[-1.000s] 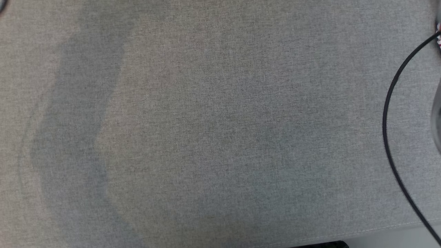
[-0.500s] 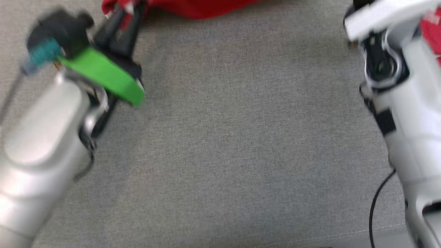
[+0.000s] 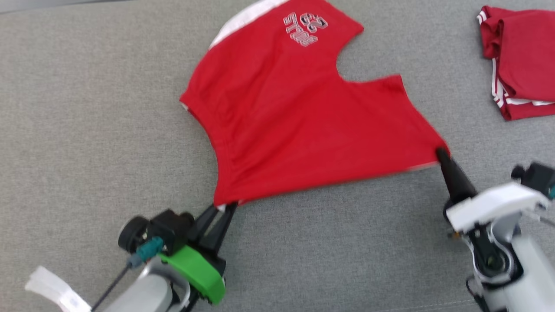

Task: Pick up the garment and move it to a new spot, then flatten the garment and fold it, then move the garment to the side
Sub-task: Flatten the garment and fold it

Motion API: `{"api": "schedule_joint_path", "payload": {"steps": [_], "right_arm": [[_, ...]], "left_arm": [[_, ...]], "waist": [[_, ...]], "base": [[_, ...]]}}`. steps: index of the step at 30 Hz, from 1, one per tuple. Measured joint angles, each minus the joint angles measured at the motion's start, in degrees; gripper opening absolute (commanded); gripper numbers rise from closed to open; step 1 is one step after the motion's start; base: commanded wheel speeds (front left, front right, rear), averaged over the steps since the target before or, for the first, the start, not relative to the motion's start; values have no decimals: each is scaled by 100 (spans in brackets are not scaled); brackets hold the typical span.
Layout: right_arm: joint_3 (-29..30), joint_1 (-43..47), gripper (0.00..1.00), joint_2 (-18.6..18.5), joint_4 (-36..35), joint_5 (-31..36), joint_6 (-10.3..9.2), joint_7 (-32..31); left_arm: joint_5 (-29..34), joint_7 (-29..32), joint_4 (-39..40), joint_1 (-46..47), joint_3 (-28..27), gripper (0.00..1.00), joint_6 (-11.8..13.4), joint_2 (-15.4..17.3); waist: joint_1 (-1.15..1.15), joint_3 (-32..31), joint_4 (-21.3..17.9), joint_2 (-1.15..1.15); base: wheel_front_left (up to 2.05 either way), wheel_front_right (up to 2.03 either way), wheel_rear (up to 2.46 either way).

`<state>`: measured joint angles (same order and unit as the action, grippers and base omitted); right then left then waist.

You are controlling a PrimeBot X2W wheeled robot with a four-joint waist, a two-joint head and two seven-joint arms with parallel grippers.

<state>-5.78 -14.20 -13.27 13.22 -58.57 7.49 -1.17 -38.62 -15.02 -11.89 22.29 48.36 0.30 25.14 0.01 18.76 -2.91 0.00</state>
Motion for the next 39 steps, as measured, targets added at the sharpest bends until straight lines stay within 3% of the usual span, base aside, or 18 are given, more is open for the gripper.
{"api": "schedule_joint_path", "payload": {"steps": [10,19,28,39], "right_arm": [[731,1961,0,623,-1430,399,0,-616],[1463,2014,0,946,-2094,736,0,-1112],[1871,842,0,1023,-1805,994,0,-1483],[1878,-1764,0,918,-296,1779,-1,-1612]], "left_arm": [[343,0,258,-967,-135,0,9,-8],[642,0,419,-1004,-176,0,-82,-89],[759,0,287,-461,-143,0,-290,-283],[728,16,-334,751,-152,0,-637,-714]], "waist": [[0,-455,127,0],[0,-618,282,0],[0,-575,518,0],[0,-158,877,0]], "base": [[0,0,0],[0,0,0],[0,0,0],[0,0,0]]}}
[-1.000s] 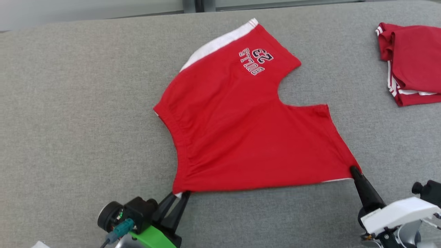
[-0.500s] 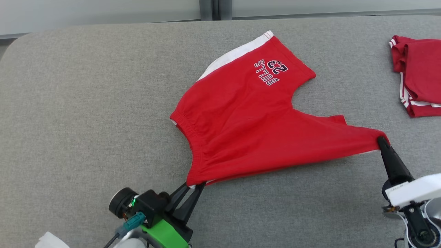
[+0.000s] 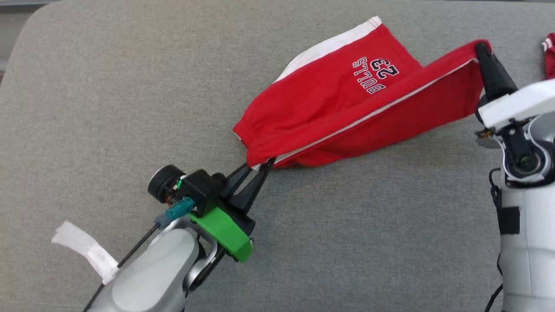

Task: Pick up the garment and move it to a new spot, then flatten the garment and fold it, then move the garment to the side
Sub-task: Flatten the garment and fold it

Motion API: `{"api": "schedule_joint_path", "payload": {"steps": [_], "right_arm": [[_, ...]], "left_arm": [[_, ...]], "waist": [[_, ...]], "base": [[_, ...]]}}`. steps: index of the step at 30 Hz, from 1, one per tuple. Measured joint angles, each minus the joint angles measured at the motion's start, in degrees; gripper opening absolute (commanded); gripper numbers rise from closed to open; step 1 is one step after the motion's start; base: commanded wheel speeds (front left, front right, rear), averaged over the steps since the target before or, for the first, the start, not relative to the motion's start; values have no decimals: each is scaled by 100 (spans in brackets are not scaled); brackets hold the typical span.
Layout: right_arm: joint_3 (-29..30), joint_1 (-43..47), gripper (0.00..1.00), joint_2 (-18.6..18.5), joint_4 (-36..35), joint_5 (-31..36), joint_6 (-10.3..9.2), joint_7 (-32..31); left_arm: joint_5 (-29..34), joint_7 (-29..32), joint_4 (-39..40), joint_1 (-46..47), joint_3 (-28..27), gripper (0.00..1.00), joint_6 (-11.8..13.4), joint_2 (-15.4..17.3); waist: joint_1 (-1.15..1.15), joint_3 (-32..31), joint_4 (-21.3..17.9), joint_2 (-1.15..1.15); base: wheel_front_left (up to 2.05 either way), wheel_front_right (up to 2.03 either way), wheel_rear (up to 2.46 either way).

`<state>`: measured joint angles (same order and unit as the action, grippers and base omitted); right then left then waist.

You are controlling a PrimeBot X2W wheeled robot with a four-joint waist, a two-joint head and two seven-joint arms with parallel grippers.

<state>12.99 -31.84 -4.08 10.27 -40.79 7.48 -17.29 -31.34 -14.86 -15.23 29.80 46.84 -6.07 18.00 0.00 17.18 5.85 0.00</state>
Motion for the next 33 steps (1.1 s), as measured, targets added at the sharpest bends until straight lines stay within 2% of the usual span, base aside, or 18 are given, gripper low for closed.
{"api": "schedule_joint_path", "payload": {"steps": [5,12,17,18,20,21,27,33], "right_arm": [[-52,-1100,0,-135,1014,420,0,135],[-246,-2206,0,-287,2392,996,0,506],[-248,-2769,0,-357,3277,1189,0,899],[-270,-2859,0,-371,3429,1205,0,979],[-353,-2983,69,-372,3637,1218,0,1143],[-388,-3041,100,-371,3740,1217,0,1225],[-699,-3109,100,-537,4122,1067,0,1496],[-1443,-2873,100,-998,4098,1059,1,1624]], "left_arm": [[-135,9,-427,571,108,0,-83,-297],[-476,8,-1013,1358,301,0,-130,-757],[-727,-9,-1318,1716,464,0,-131,-904],[-753,-10,-1370,1753,445,12,-133,-931],[-736,-10,-1423,1817,349,94,-133,-958],[-721,-11,-1446,1838,313,100,-133,-967],[-454,-16,-1384,1713,-9,100,-133,-1023],[-114,-18,-1091,1131,-670,100,-123,-944]], "waist": [[0,205,271,0],[0,542,597,0],[0,770,750,0],[0,812,779,0],[0,875,823,0],[0,904,843,0],[-1,892,872,0],[-1,735,817,0]], "base": [[0,0,0],[0,0,0],[0,0,0],[0,0,0],[0,0,0],[0,0,0],[0,0,0],[0,0,0]]}}
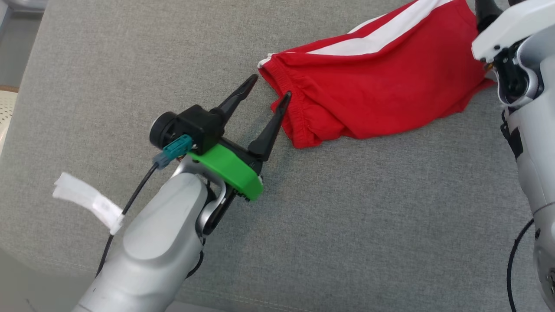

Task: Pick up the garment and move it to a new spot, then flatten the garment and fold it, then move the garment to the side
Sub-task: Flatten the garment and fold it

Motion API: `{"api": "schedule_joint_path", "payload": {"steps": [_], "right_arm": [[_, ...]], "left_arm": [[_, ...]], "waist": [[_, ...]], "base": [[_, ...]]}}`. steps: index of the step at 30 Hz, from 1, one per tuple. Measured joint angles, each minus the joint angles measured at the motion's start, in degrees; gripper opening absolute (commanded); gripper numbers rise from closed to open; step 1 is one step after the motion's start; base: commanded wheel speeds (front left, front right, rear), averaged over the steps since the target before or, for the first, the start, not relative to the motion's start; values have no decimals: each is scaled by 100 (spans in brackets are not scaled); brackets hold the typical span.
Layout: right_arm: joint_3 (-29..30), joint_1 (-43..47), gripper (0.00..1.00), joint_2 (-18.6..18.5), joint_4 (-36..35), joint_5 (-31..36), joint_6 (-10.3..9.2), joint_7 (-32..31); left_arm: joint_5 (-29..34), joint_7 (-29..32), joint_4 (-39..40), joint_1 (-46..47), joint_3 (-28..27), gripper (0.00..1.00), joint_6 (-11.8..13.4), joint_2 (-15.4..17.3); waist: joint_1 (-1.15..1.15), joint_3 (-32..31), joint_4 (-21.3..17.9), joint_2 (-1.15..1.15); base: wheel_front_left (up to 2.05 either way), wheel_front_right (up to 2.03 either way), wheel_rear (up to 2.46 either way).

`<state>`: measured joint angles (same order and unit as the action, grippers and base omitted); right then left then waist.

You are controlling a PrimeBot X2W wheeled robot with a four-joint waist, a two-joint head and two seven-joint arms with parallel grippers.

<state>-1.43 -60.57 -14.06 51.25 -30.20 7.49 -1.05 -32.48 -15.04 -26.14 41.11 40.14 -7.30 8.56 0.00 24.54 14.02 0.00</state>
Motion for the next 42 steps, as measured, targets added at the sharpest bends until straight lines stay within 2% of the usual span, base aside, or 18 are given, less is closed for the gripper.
{"api": "schedule_joint_path", "payload": {"steps": [9,17,22,23,24,25,35,42], "right_arm": [[-675,587,100,-530,80,-213,0,-15],[-1036,687,100,-626,386,-328,0,-98],[-1241,725,100,-622,486,-413,0,-221],[-1282,725,85,-621,491,-447,0,-241],[-1311,723,47,-622,491,-486,0,-260],[-1337,722,0,-621,490,-520,0,-290],[-1472,828,0,-584,488,-988,0,-177],[-1566,1350,0,-695,172,-1517,2,1]], "left_arm": [[559,0,659,-988,-1335,100,212,99],[1248,-1,1301,-1658,-2602,100,244,-196],[1647,-9,1396,-1944,-3153,100,219,-352],[1726,-9,1415,-1981,-3250,100,201,-386],[1784,-9,1423,-2011,-3327,100,179,-412],[1816,-9,1424,-2037,-3382,100,169,-433],[2039,-9,1361,-2304,-3685,100,46,-546],[2182,-9,1313,-2568,-3799,100,19,-558]], "waist": [[0,-129,-49,0],[0,-103,-16,0],[0,-104,-19,0],[0,-102,-20,0],[0,-101,-20,0],[0,-101,-20,0],[0,-295,-96,0],[0,-575,-289,0]], "base": [[0,0,0],[0,0,0],[0,0,0],[0,0,0],[0,0,0],[0,0,0],[0,0,0],[0,0,0]]}}
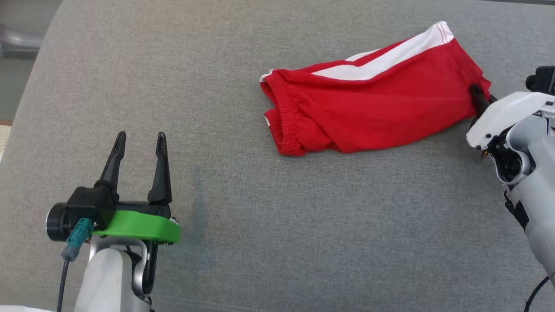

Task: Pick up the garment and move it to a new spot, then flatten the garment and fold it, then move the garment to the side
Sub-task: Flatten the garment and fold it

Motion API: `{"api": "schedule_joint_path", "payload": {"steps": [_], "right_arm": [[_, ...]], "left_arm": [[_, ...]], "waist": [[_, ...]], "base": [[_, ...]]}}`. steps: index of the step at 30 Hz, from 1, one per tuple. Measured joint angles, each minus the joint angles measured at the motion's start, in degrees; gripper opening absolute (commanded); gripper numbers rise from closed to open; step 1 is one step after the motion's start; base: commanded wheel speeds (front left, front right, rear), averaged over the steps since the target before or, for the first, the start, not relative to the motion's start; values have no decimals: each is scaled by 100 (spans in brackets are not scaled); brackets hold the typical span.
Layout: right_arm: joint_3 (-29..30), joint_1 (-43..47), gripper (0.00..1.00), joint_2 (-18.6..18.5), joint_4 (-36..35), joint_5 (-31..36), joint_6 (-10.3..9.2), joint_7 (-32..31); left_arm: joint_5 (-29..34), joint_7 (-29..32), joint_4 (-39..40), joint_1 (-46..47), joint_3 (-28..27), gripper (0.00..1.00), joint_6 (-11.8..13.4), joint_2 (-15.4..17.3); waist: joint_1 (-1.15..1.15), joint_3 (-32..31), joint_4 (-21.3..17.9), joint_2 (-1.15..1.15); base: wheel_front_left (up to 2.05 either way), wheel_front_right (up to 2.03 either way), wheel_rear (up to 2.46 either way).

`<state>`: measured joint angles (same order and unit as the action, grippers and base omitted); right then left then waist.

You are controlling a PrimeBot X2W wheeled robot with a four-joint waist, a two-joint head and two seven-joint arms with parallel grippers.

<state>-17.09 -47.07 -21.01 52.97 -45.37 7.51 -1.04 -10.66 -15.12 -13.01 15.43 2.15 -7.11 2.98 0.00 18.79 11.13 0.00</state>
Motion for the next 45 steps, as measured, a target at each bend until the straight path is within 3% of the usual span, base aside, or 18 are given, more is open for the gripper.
{"api": "schedule_joint_path", "payload": {"steps": [11,20,31,45], "right_arm": [[145,1340,0,-377,-933,-972,0,242],[449,2101,0,-512,-1140,-1229,0,402],[567,1847,0,-187,-1363,-1183,-2,603],[0,1708,0,547,-2686,-915,-2,466]], "left_arm": [[140,0,-8,-271,-27,100,-26,-5],[222,0,-4,-433,51,100,-27,-5],[232,0,9,-515,59,100,-29,3],[237,0,34,-513,38,100,-29,18]], "waist": [[0,-414,-398,0],[0,-696,-575,0],[0,-741,-675,0],[0,-786,-488,0]], "base": [[0,0,0],[0,0,0],[0,0,0],[0,0,0]]}}
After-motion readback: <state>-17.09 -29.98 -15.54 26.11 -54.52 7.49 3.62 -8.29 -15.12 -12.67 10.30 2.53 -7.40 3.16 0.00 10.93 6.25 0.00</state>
